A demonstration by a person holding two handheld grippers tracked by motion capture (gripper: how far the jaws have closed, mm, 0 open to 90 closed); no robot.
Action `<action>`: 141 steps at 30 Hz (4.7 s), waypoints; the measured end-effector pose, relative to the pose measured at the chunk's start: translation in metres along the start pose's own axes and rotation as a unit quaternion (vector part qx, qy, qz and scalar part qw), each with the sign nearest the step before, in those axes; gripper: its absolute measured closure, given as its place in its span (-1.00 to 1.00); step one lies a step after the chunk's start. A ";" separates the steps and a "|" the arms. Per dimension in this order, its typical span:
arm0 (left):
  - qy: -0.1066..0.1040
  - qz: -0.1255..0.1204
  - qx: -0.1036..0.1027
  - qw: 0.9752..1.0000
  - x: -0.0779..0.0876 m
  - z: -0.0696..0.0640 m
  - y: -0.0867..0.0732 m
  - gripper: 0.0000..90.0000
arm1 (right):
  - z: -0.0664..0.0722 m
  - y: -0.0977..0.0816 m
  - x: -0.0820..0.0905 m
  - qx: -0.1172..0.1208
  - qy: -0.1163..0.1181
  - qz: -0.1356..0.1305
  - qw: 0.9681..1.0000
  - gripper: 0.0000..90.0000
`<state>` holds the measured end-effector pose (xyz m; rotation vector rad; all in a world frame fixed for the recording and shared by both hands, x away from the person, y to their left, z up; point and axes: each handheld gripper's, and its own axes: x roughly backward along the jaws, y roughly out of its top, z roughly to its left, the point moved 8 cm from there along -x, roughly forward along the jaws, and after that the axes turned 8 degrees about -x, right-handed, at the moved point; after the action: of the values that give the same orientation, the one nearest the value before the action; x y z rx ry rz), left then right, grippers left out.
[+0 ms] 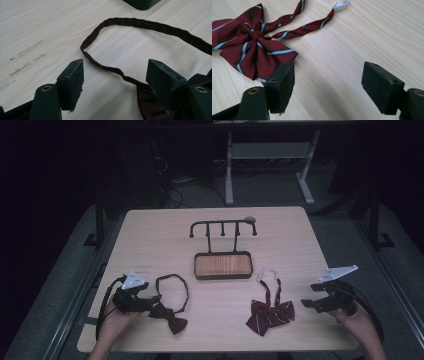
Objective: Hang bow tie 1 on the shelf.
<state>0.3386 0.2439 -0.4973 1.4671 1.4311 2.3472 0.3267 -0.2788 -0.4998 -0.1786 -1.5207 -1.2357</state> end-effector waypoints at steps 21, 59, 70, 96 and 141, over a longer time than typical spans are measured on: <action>0.012 -0.001 -0.005 1.000 0.006 0.001 -0.003 -0.31 | 0.020 0.016 -0.011 0.022 0.018 0.011 1.000 -0.59; 0.017 -0.008 -0.014 1.000 0.008 0.002 0.000 -0.31 | 0.027 0.093 -0.043 0.051 -0.012 0.099 0.994 0.11; 0.016 -0.013 -0.011 1.000 0.009 0.001 0.002 -0.31 | 0.016 0.097 -0.059 0.029 -0.030 0.120 0.992 0.21; 0.011 -0.014 -0.014 1.000 0.009 -0.001 0.003 -0.32 | 0.006 0.084 -0.082 -0.004 -0.052 0.174 0.983 0.34; 0.013 -0.011 -0.017 1.000 0.009 -0.001 0.003 -0.33 | 0.035 0.103 -0.041 0.026 0.045 0.139 0.989 0.91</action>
<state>0.3343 0.2461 -0.4891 1.4096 1.3976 2.3747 0.3894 -0.1873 -0.4660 -0.2877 -1.3957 -0.9695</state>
